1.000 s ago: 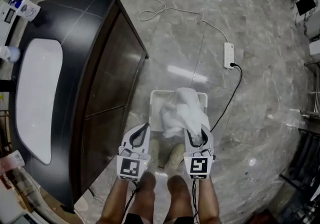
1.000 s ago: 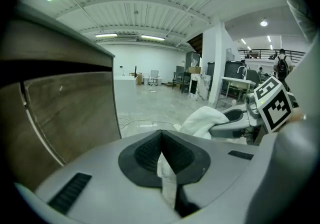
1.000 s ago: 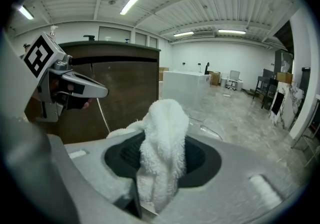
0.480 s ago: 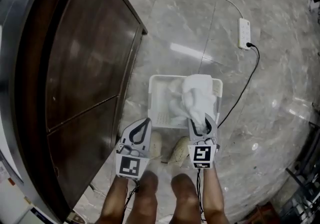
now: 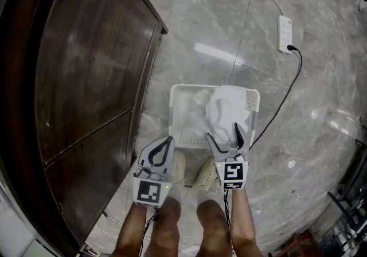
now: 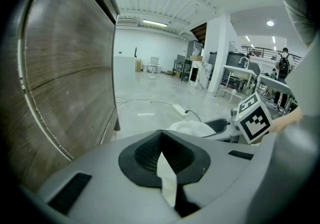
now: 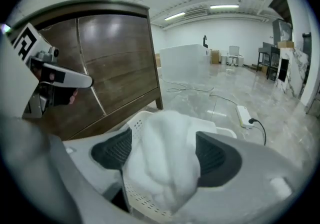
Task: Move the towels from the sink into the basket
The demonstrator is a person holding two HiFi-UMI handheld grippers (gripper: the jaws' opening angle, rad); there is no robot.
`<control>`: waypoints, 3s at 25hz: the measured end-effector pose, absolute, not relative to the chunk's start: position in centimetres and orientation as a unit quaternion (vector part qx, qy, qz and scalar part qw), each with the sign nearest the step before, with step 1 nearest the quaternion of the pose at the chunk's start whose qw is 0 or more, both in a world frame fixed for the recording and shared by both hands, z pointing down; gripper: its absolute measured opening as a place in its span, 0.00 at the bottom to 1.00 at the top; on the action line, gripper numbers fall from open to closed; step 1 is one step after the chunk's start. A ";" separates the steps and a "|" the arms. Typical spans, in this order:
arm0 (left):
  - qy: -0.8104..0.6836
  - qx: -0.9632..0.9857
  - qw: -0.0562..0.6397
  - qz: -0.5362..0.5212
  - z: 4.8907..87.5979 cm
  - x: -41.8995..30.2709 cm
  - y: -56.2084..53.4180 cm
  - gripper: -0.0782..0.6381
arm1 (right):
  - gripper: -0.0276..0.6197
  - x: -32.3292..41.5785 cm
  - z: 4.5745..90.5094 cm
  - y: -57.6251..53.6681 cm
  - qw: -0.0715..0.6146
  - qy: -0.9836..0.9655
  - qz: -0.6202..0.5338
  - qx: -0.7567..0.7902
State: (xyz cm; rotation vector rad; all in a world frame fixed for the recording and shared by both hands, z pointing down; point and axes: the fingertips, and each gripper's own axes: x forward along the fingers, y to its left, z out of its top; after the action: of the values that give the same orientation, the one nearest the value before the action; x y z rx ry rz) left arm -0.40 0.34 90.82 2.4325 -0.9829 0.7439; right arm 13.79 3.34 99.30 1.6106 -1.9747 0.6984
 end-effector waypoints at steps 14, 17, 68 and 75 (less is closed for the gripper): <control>-0.358 0.890 0.163 0.230 77.9 0.4 -2.0 0.12 | 0.66 14.0 85.5 2.3 0.214 -0.731 0.235 0.603; -0.354 0.898 0.147 0.217 72.7 1.2 -2.4 0.12 | 0.62 14.7 79.7 2.0 0.203 -0.729 0.221 0.615; -0.323 0.938 -0.012 0.126 22.0 -1.2 5.4 0.12 | 0.04 15.5 21.4 12.0 0.108 -0.683 0.042 0.721; -0.325 0.937 -0.005 0.129 22.6 -1.4 5.2 0.12 | 0.04 14.9 21.5 11.5 0.105 -0.688 0.042 0.716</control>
State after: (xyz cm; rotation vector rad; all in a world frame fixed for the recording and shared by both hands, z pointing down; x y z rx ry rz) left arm -1.45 5.21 22.56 2.9526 -1.0251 0.4061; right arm 14.93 11.50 21.53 2.1114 -2.0289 0.1248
